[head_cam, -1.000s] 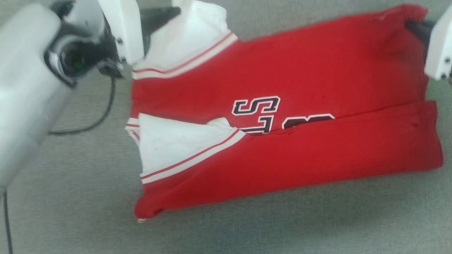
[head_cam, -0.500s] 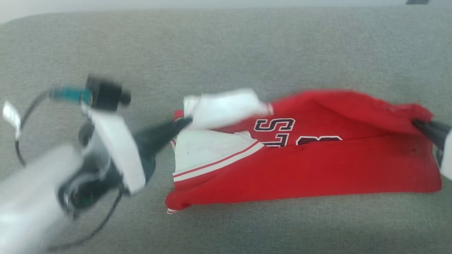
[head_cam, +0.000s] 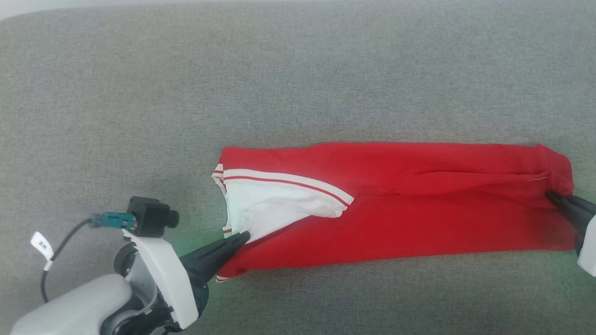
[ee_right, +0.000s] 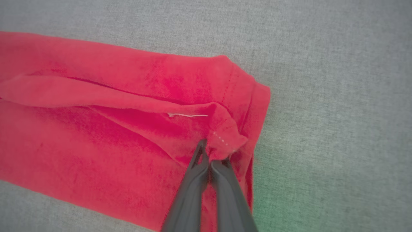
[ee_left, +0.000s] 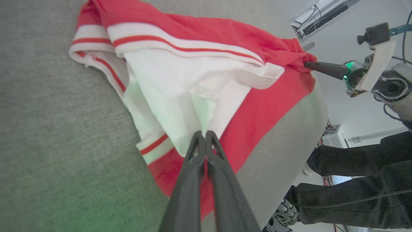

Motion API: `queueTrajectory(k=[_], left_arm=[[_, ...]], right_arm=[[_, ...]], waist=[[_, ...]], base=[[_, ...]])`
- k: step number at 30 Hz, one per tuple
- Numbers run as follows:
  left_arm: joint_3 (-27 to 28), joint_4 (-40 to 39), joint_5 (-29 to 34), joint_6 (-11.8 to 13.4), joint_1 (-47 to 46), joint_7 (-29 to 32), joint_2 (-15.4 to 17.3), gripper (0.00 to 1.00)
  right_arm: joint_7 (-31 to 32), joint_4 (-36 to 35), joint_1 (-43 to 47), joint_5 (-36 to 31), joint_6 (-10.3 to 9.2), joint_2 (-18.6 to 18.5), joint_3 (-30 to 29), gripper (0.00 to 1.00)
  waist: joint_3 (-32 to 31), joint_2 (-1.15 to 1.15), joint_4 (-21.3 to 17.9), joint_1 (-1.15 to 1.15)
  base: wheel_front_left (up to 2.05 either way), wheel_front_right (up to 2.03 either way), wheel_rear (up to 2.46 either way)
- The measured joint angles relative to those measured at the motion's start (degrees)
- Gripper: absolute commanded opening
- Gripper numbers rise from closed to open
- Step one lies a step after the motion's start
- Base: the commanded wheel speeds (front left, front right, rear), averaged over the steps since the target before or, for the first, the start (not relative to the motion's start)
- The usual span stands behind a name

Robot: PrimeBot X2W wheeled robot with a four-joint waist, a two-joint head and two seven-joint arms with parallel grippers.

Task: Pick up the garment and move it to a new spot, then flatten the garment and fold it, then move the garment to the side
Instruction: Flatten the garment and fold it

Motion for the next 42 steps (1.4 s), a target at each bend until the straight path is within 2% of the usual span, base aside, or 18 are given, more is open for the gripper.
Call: queueTrajectory(k=[3, 4, 5, 6, 7, 8, 10, 11, 14, 17, 21, 25, 31, 35, 39, 42], left_arm=[[-1.20, 3.07, 1.19, 0.00, 0.11, -1.29, -1.74, 0.00], [-1.47, 3.89, 1.22, 0.00, 0.10, -1.72, -2.23, 0.00], [-1.71, 4.66, 1.27, 0.00, 0.11, -2.26, -2.69, 0.00], [-1.88, 5.48, 1.38, 0.00, 0.11, -3.02, -3.18, 0.02], [-2.05, 6.02, 1.46, 0.00, 0.11, -3.69, -3.50, 0.25], [-2.15, 6.34, 1.42, 0.00, 0.13, -4.39, -3.70, 0.40], [-2.33, 6.82, 1.47, 0.00, 0.25, -5.64, -4.23, 0.94], [-2.38, 7.12, 1.63, 0.00, 0.41, -6.33, -4.49, 1.00], [-1.94, 8.54, 2.81, 0.00, 1.98, -8.34, -5.43, 1.00], [0.45, 9.60, 3.77, 0.00, 3.91, -9.01, -7.16, 1.00], [10.68, 10.66, 7.01, 0.00, 8.26, -9.17, -10.94, 1.00], [20.56, 13.16, 14.99, 0.00, 14.32, -9.18, -14.63, 1.00], [30.71, 16.39, 23.03, 0.00, 20.17, -9.17, -20.04, 1.00], [39.63, 16.62, 29.28, 0.00, 22.61, -9.18, -23.64, 1.00], [49.13, 14.86, 41.30, 0.00, 24.96, -9.18, -27.24, 1.00], [55.68, 12.18, 49.45, 0.00, 26.82, -9.18, -31.23, 1.00]], right_arm=[[-0.53, 0.74, -0.12, -0.54, 0.00, 1.01, 0.16, 0.02], [-0.66, 0.90, -0.21, -0.67, 0.00, 1.20, 0.18, 0.21], [-0.70, 1.03, -0.25, -0.85, 0.00, 1.30, 0.23, 0.50], [-0.93, 1.07, -0.25, -0.99, 0.00, 1.41, 0.30, 0.89], [-1.04, 1.05, -0.24, -0.97, 0.00, 1.47, 0.22, 1.00], [-1.03, 1.01, -0.20, -0.85, 0.00, 1.45, 0.13, 1.00], [-1.01, 0.65, 0.25, 0.33, 0.00, 1.24, -0.30, 1.00], [-0.99, 0.49, 0.64, 1.23, 0.00, 1.05, -0.79, 1.00], [-0.15, 0.29, 3.16, 4.08, -0.01, -0.56, -3.65, 1.00], [0.75, 0.37, 4.81, 6.15, -0.01, -0.55, -6.09, 1.00], [2.97, 2.32, 6.28, 7.21, -0.01, 0.97, -8.69, 1.00], [5.32, 5.82, 5.98, 6.92, -0.01, 2.58, -10.34, 1.00], [9.31, 11.14, 4.43, 5.37, -0.01, 4.60, -12.54, 1.00], [11.94, 13.92, 3.68, 3.93, 0.00, 5.37, -14.33, 1.00], [15.08, 15.95, 2.30, 1.94, 0.00, 6.73, -15.38, 1.00], [16.93, 16.99, 0.93, 0.03, -0.01, 8.34, -15.90, 1.00]], waist=[[-0.07, 0.00, -0.12, 0.00], [-0.16, 0.00, -0.15, 0.00], [-0.26, 0.00, -0.19, 0.00], [-0.44, 0.00, -0.23, 0.00], [-0.66, 0.00, -0.28, 0.00], [-0.92, 0.00, -0.33, 0.00], [-1.52, 0.00, -0.34, 0.00], [-1.87, 0.00, -0.29, 0.00], [-3.11, 0.00, 0.55, 0.00], [-3.93, 0.00, 1.69, 0.00], [-4.71, 0.00, 3.67, 0.00], [-5.11, 0.00, 5.77, 0.00], [-5.61, 0.00, 8.58, 0.00], [-6.00, 0.00, 9.83, 0.00], [-6.30, 0.00, 10.21, 0.00], [-6.36, 0.00, 10.13, 0.00]], base=[[0.00, 0.00, 0.00], [0.00, 0.00, 0.00], [0.00, 0.00, 0.00], [0.00, 0.00, 0.00], [0.00, 0.00, 0.00], [0.00, 0.00, 0.00], [0.00, 0.00, 0.00], [0.00, 0.00, 0.00], [0.00, 0.00, 0.00], [0.00, 0.00, 0.00], [0.00, 0.00, 0.00], [0.00, 0.00, 0.00], [0.00, 0.00, 0.00], [0.00, 0.00, 0.00], [0.00, 0.00, 0.00], [0.00, 0.00, 0.00]])
